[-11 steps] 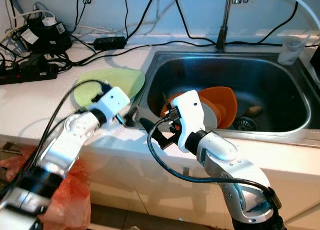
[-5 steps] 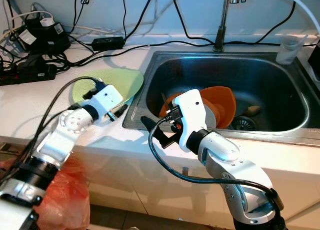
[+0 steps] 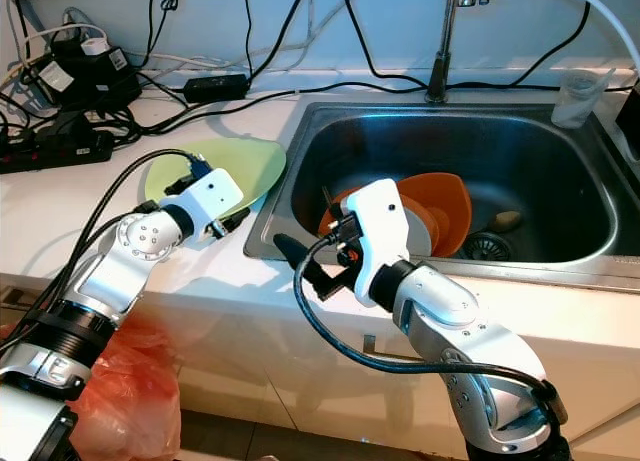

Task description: Kitchen organization

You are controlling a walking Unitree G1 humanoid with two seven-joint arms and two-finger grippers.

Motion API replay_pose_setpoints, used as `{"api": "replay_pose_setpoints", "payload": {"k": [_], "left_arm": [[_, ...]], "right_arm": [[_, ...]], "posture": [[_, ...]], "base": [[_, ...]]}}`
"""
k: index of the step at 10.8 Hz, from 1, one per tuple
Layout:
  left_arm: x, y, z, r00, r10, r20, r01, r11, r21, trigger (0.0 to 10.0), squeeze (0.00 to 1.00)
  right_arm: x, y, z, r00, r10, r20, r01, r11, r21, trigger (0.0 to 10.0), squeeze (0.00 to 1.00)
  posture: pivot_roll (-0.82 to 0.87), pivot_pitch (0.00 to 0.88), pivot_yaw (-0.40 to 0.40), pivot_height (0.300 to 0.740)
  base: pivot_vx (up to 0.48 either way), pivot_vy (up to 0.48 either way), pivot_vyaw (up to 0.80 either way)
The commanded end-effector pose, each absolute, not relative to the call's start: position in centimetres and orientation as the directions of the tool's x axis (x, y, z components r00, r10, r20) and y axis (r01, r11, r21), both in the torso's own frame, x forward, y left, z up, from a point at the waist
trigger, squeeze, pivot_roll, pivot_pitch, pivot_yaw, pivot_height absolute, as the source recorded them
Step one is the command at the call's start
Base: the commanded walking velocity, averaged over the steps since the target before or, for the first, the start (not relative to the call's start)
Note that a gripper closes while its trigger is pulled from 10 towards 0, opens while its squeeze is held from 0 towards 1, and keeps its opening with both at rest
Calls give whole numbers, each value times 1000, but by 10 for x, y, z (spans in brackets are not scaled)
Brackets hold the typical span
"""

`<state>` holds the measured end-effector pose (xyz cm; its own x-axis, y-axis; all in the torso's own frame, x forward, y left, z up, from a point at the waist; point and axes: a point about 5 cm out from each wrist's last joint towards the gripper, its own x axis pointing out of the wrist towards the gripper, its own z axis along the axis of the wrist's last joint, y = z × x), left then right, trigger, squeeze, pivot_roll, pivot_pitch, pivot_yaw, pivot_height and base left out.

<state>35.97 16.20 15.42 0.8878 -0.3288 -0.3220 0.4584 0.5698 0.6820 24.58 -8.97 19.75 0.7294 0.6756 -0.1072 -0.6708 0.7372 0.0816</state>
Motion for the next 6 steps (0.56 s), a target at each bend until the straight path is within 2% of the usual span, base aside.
{"api": "replay_pose_setpoints", "payload": {"k": [1, 6], "left_arm": [[359, 166, 147, 869, -326, -373, 495, 556, 668, 0, 0], [358, 164, 143, 856, -348, -383, 517, 552, 654, 0, 0]], "right_arm": [[238, -83, 204, 692, 719, -60, -711, 694, 115, 10000, 0], [229, -79, 205, 636, 771, -46, -759, 635, 145, 10000, 0]], "posture": [[-70, 0, 134, 740], [-71, 0, 132, 740]], "base": [[0, 0, 0], [0, 0, 0]]}}
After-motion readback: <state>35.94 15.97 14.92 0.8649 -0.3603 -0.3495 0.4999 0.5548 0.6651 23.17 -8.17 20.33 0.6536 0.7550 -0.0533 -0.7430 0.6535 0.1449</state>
